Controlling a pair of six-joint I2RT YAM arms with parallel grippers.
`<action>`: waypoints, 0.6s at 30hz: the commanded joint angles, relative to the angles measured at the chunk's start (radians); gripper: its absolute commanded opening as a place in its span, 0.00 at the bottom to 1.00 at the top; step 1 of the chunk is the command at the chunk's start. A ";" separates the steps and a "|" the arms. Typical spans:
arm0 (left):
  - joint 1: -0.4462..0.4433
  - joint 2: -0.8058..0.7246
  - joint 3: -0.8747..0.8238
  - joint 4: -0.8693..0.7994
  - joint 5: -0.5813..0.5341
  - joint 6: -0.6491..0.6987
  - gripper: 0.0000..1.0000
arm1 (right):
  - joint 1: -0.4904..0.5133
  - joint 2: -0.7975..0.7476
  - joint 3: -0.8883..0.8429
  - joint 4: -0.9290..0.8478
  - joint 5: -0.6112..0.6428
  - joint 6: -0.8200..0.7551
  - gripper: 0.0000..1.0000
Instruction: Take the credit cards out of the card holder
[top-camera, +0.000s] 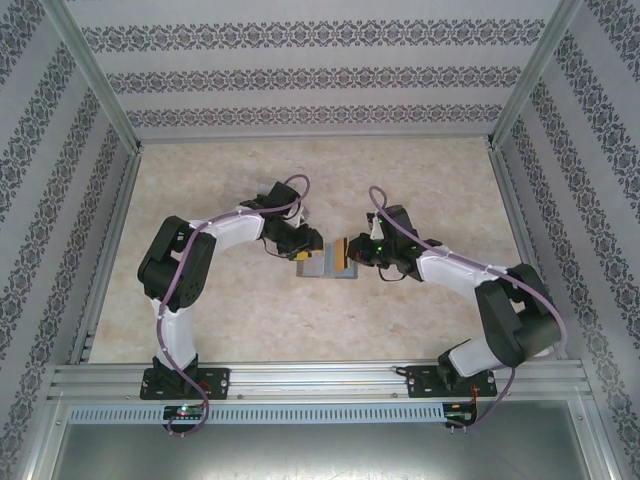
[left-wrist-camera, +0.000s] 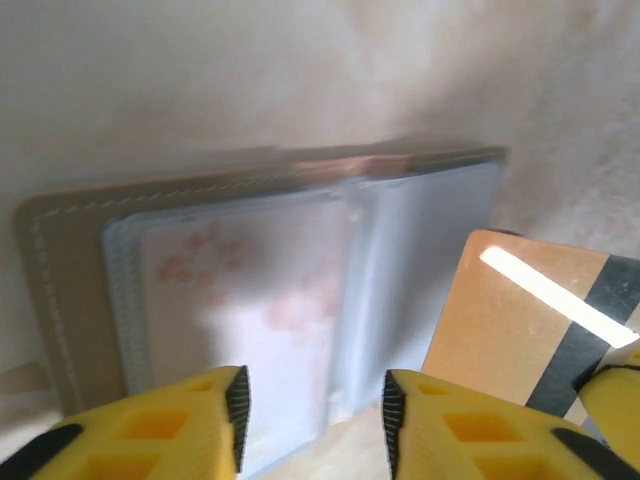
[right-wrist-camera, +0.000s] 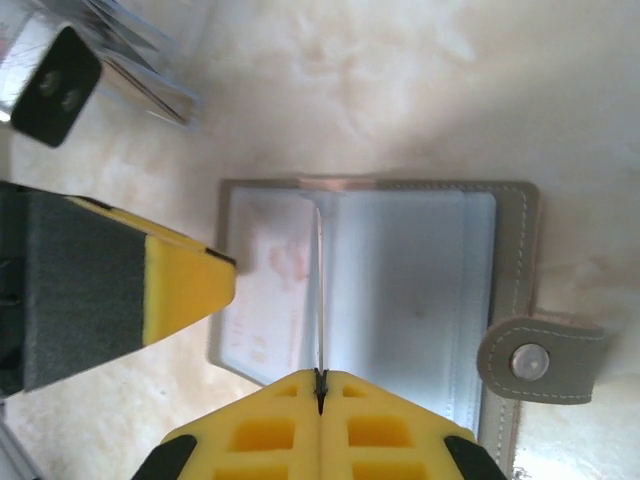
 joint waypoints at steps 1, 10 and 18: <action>0.042 -0.090 0.059 0.021 0.071 0.009 0.48 | -0.039 -0.066 -0.003 0.055 -0.074 -0.007 0.00; 0.090 -0.186 -0.018 0.320 0.152 -0.150 0.78 | -0.149 -0.051 0.099 0.168 -0.385 0.062 0.00; 0.079 -0.190 -0.130 0.665 0.273 -0.323 0.84 | -0.187 -0.015 0.168 0.262 -0.543 0.176 0.00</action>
